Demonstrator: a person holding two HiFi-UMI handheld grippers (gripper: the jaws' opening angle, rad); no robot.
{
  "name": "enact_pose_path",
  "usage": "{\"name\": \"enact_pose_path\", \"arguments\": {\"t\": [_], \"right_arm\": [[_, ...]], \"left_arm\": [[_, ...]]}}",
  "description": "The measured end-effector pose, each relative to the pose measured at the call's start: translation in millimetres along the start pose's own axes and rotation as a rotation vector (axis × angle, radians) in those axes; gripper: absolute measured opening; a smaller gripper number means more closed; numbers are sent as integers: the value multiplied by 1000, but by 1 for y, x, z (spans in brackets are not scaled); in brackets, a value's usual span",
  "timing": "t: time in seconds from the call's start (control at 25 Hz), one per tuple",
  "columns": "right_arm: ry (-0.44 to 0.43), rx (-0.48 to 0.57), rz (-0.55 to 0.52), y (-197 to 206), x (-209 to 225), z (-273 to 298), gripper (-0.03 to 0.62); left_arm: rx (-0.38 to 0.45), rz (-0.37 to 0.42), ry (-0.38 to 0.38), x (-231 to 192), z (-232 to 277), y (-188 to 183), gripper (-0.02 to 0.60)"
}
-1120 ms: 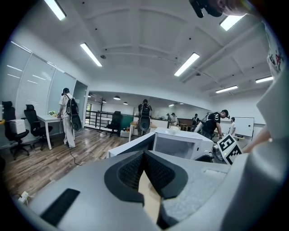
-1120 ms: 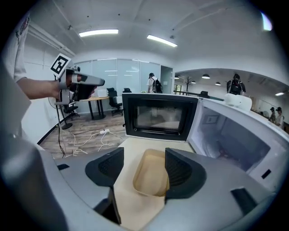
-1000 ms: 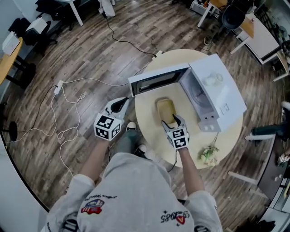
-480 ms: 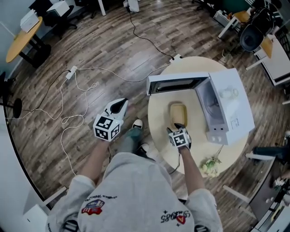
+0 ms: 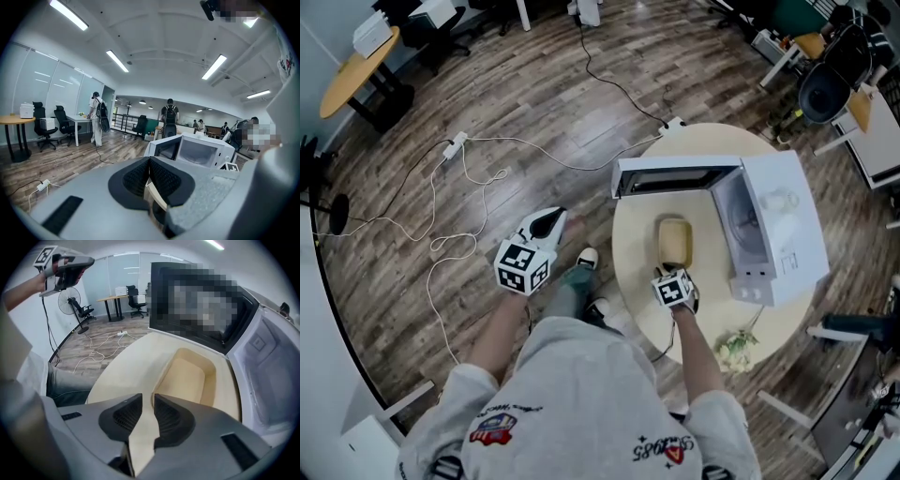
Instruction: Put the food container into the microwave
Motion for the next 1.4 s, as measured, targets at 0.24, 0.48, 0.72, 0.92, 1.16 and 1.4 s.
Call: {"name": "enact_pose_path", "arguments": {"t": [0.24,0.48,0.72,0.92,1.16,1.4], "right_arm": [[18,-5,34,-5,2,1,25],[12,21,75,-6,3,1,21],[43,101,121,-15,10,-17,20],[42,182,219,-18,20,-41,20],[45,269,290,-13,35,-66,20],[70,369,337,-7,46,-94,20]], "left_arm": [[7,-4,-15,-4,-8,-1,5],[2,2,-2,0,-8,0,5],[-3,16,22,5,-3,-2,5],[1,33,62,16,10,-7,5],[-1,63,120,39,29,-14,5],[-8,98,174,62,51,-19,5]]}}
Point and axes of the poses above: the fingertips, and each gripper's own axes: z forward along the fingers, x to its right, y out of its underside, the point moved 4 cm from there along -z, backward along the fingers, and after that the axes turned 3 degrees about -x, right-handed, at the moved point
